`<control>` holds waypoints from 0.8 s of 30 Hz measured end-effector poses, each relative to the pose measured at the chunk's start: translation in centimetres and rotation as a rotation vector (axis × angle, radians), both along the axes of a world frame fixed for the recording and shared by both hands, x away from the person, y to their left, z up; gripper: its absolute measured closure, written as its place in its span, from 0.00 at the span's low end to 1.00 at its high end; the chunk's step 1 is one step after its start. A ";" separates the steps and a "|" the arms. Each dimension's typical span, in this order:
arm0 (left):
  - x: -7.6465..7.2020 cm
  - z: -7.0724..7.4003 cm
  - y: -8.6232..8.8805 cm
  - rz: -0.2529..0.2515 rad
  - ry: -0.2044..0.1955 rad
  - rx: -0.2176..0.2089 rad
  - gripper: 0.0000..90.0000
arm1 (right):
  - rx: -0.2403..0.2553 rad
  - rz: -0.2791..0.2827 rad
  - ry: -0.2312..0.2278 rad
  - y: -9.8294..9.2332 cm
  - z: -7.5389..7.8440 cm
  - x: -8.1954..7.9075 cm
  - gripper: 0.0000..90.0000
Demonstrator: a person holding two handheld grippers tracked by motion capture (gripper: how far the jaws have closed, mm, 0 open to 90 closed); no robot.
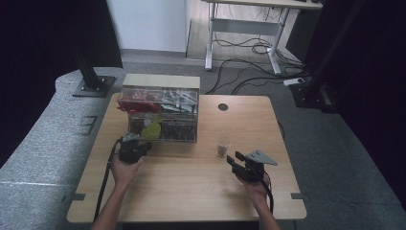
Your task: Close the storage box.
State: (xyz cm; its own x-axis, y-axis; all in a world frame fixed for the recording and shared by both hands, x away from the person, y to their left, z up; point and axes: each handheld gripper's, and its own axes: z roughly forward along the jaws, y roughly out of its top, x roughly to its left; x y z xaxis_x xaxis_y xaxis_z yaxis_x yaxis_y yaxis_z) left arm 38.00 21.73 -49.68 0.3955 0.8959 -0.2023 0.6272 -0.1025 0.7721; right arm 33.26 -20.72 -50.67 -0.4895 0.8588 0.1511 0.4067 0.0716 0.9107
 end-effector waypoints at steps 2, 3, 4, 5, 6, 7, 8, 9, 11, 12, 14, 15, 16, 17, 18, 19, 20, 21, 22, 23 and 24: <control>-0.2 0.0 -0.2 -0.010 -0.009 -0.003 0.95 | 0.009 -0.002 0.001 0.0 0.0 0.0 0.59; -0.3 0.0 -0.4 -0.021 -0.012 -0.003 0.94 | 0.013 -0.002 0.001 0.0 0.1 0.0 0.59; -0.4 -0.1 -0.5 -0.033 -0.014 0.001 0.91 | 0.009 0.000 -0.004 0.0 0.1 0.0 0.58; -0.6 -0.1 -0.7 -0.041 -0.020 0.006 0.91 | 0.009 0.000 -0.004 0.0 0.1 0.0 0.58; -0.7 -0.1 -0.8 -0.049 -0.024 0.004 0.89 | 0.007 0.001 -0.005 0.1 0.2 -0.1 0.58; -0.8 -0.1 -0.9 -0.058 -0.027 0.000 0.87 | 0.006 0.004 -0.005 0.1 0.2 -0.1 0.57; -1.0 -0.2 -1.0 -0.069 -0.030 -0.003 0.85 | 0.005 0.005 -0.004 0.1 0.2 -0.1 0.56; -1.2 -0.2 -1.1 -0.073 -0.033 -0.006 0.83 | 0.003 0.006 -0.001 0.0 0.1 -0.2 0.55; -1.6 -0.4 -1.2 -0.087 -0.035 -0.017 0.79 | 0.003 0.010 0.006 -0.1 0.1 -0.3 0.53; -1.8 -0.5 -1.3 -0.091 -0.037 -0.019 0.77 | 0.002 0.009 0.009 -0.1 0.1 -0.3 0.52; -2.2 -0.8 -1.5 -0.101 -0.037 -0.026 0.72 | 0.001 0.006 0.010 -0.2 0.0 -0.5 0.50; -2.4 -1.0 -1.7 -0.109 -0.035 -0.026 0.70 | 0.002 0.004 0.011 -0.3 0.0 -0.7 0.49; -2.6 -1.2 -1.8 -0.116 -0.034 -0.024 0.68 | -0.001 0.004 0.010 -0.4 0.0 -0.8 0.48; -2.8 -1.3 -1.9 -0.124 -0.034 -0.020 0.65 | -0.004 0.002 0.009 -0.5 0.0 -0.9 0.47; -3.0 -1.5 -1.9 -0.132 -0.029 -0.016 0.62 | -0.009 0.000 0.008 -0.6 0.0 -1.1 0.45; -3.1 -1.7 -2.0 -0.137 -0.021 -0.012 0.60 | -0.011 0.001 0.005 -0.7 0.0 -1.2 0.44; -3.3 -1.8 -2.0 -0.140 -0.015 -0.007 0.58 | -0.015 -0.002 0.003 -0.8 -0.1 -1.4 0.43; -3.4 -1.9 -2.1 -0.146 -0.003 0.005 0.57 | -0.020 -0.003 0.004 -1.0 -0.1 -1.5 0.42; -3.6 -2.0 -2.1 -0.149 0.003 0.021 0.55 | -0.023 -0.006 0.005 -1.1 -0.3 -1.7 0.41; -3.9 -2.1 -2.0 -0.149 0.002 0.022 0.53 | -0.032 -0.008 0.007 -1.2 -0.4 -1.8 0.40; -4.2 -2.2 -1.9 -0.145 0.002 0.014 0.53 | -0.042 -0.012 0.010 -1.4 -0.6 -2.0 0.40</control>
State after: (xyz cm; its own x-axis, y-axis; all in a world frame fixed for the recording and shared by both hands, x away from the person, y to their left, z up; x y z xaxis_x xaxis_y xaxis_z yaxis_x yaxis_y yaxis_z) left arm 33.79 19.81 -51.93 0.5208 0.8321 -0.1906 0.6063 -0.2034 0.7688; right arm 31.23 -22.07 -51.28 -0.4781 0.8701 0.1196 0.4172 0.1052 0.9027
